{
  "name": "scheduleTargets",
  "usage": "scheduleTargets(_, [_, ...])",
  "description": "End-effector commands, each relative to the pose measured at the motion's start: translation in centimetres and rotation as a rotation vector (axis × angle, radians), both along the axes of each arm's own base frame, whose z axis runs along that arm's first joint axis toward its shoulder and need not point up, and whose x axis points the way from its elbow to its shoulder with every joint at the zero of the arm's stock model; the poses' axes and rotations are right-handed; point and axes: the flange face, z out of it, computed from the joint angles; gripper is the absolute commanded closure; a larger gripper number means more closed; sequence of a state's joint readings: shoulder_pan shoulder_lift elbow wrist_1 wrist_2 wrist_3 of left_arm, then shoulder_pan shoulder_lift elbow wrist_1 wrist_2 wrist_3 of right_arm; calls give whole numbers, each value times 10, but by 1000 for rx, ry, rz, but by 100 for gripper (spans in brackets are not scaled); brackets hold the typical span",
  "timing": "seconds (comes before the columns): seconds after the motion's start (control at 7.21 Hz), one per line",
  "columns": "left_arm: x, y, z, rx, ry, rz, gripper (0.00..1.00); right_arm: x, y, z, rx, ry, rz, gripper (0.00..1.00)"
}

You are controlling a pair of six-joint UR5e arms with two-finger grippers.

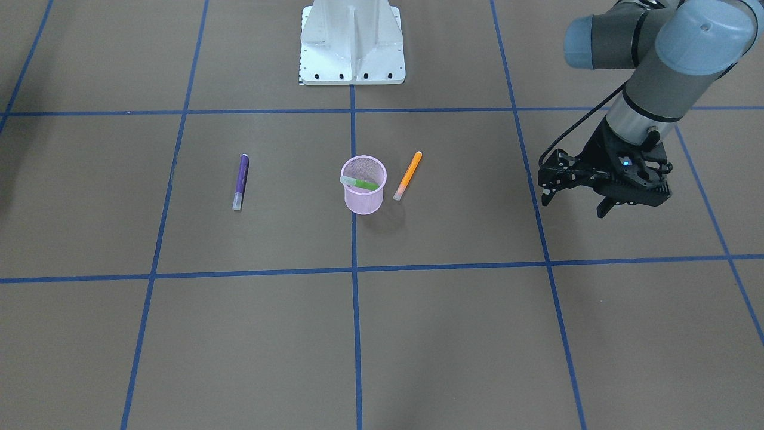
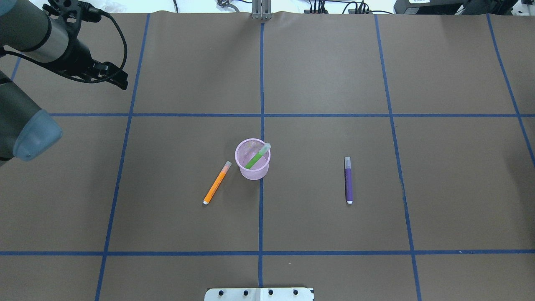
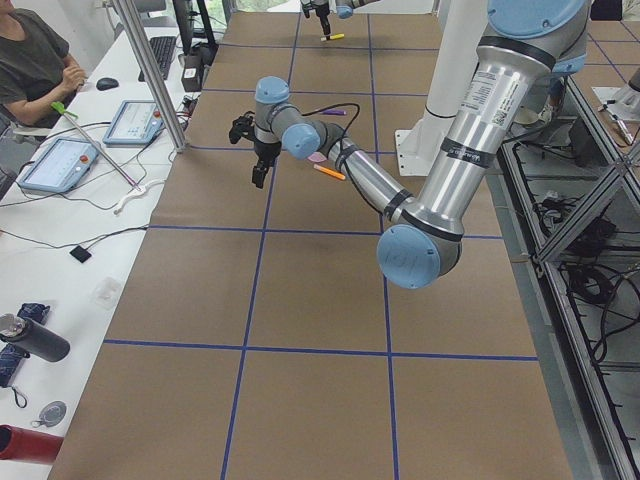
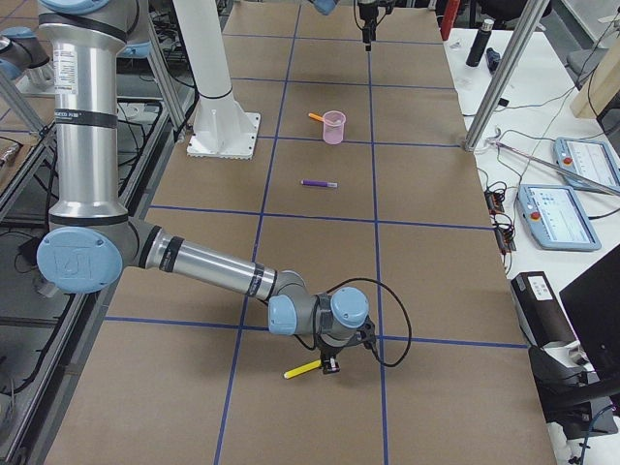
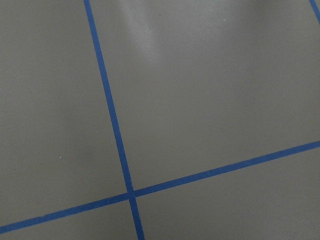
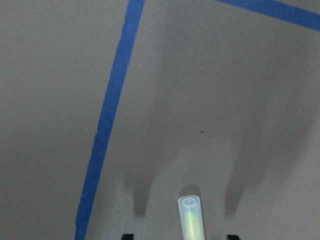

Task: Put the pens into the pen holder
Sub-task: 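Withdraw the left gripper away from the pen cup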

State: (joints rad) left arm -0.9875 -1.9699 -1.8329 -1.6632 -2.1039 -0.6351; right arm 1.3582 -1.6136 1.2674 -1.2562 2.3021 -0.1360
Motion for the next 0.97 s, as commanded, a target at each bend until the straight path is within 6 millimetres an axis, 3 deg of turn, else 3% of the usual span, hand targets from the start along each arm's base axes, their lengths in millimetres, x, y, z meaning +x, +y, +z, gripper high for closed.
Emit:
scheduleTargets(0.0, [-1,1,-1,1,3,1,1,-6,5,5,9,4,-44,44])
scheduleTargets(0.42, [0,2,-3,-17,10,-15,1,-9,6,8,16,12,-62,47])
scheduleTargets(0.55, [0,2,-3,-17,12,-16,1,-9,7,8,17,12,-63,53])
scheduleTargets(0.83, [2,3,-3,-19,11,-13,1,-6,10,16,32,26,-95,81])
